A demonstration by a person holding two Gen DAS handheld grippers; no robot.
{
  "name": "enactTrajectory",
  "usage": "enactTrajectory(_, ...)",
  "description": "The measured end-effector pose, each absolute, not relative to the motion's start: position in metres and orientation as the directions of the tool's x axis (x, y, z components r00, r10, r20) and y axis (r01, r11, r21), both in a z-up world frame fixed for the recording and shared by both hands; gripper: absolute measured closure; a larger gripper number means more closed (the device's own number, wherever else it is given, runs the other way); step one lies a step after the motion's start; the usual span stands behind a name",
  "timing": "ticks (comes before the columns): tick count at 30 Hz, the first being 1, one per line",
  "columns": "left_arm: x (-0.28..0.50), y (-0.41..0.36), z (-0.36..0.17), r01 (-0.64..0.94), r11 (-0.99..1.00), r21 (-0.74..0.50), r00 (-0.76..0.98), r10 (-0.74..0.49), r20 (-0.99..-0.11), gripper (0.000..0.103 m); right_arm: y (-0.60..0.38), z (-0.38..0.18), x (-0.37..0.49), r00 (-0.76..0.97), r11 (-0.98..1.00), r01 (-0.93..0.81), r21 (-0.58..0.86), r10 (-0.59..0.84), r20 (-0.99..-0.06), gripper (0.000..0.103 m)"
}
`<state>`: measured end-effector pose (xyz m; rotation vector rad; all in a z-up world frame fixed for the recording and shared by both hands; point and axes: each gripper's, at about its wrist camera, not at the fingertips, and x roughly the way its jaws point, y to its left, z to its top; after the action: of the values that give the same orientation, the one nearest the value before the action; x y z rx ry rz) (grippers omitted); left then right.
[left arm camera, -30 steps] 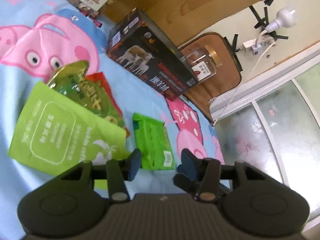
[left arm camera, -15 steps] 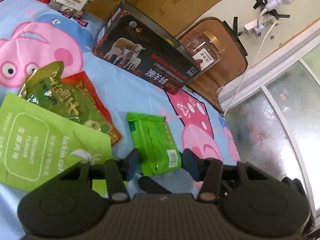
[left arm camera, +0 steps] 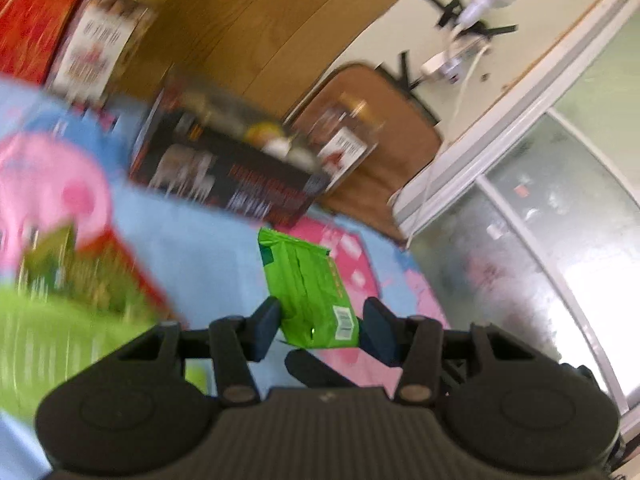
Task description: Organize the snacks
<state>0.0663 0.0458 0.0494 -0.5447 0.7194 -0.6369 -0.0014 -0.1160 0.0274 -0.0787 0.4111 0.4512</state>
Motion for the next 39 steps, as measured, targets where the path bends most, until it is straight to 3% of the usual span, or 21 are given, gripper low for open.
enactTrajectory(6,0.116,0.038,0.091,0.373,0.716,-0.59,0.65,-0.656,-0.385,0.057,-0.114,0.054,0.05,0.874,0.912,-0.409,-0.021,0.385,-0.296,0.048)
enactTrajectory(11,0.168,0.034,0.104,0.333,0.759,-0.559,0.722,-0.587,-0.367,0.053,-0.11,0.069,0.118,0.888,0.926,-0.375,0.034,0.369,-0.272,0.048)
enactTrajectory(14,0.194,0.035,0.091,0.254,0.777,-0.576,0.72,-0.55,-0.424,0.053,-0.097,0.061,0.154,0.92,0.966,-0.259,-0.013,0.243,-0.309,0.048)
enactTrajectory(16,0.189,0.044,0.082,0.256,0.746,-0.615,0.704,-0.58,-0.411,0.054,-0.102,0.054,0.163,0.917,0.982,-0.186,0.024,0.183,-0.354,0.048)
enactTrajectory(20,0.144,0.063,0.077,0.347,0.709,-0.614,0.712,-0.625,-0.32,0.054,-0.118,0.047,0.122,0.913,0.962,-0.237,0.133,0.267,-0.309,0.048)
enactTrajectory(23,0.105,0.082,0.063,0.389,0.689,-0.612,0.7,-0.653,-0.289,0.054,-0.123,0.034,0.09,0.877,0.934,-0.293,0.202,0.347,-0.332,0.048)
enactTrajectory(31,0.013,0.137,0.007,0.295,0.748,-0.594,0.741,-0.571,-0.352,0.053,-0.122,-0.001,0.05,0.676,0.825,-0.386,0.412,0.557,-0.482,0.047)
enactTrajectory(39,0.001,0.182,-0.013,0.166,0.72,-0.674,0.808,-0.491,-0.326,0.053,-0.078,0.0,0.028,0.63,0.824,-0.507,0.252,0.554,-0.544,0.04)
